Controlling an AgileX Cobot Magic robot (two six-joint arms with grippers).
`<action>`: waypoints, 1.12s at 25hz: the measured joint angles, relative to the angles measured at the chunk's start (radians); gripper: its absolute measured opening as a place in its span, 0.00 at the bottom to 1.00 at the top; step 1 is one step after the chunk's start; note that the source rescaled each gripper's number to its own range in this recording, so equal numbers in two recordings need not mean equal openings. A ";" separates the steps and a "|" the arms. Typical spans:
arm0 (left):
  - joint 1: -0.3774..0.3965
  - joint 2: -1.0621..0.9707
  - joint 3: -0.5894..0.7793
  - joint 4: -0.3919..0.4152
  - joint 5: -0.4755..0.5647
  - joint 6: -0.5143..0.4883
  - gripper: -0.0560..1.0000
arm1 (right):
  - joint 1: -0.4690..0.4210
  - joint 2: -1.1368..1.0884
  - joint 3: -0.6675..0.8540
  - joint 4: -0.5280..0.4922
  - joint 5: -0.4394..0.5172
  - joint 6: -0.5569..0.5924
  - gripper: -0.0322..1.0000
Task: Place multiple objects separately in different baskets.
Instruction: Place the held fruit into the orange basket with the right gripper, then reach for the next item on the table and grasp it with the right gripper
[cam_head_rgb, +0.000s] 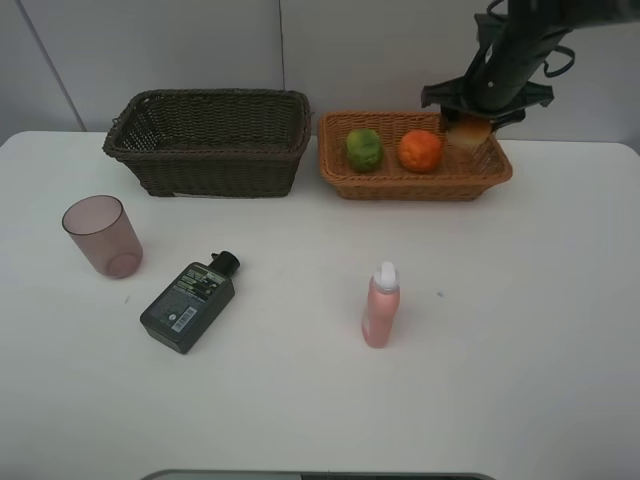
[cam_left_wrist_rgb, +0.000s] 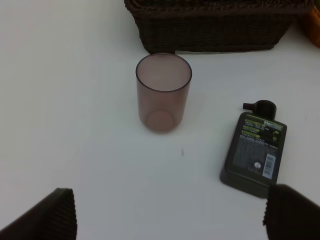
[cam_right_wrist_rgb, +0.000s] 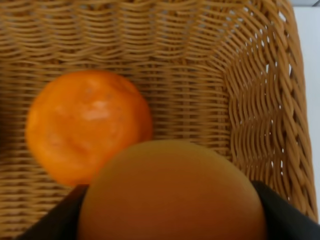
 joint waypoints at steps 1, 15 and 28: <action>0.000 0.000 0.000 0.000 0.000 0.000 0.96 | -0.003 0.013 0.000 -0.001 -0.005 0.000 0.51; 0.000 0.000 0.000 0.000 0.000 0.000 0.96 | -0.007 0.058 0.003 -0.001 -0.049 0.001 0.69; 0.000 0.000 0.000 0.000 0.000 0.000 0.96 | 0.019 -0.038 0.003 0.000 0.046 0.001 0.85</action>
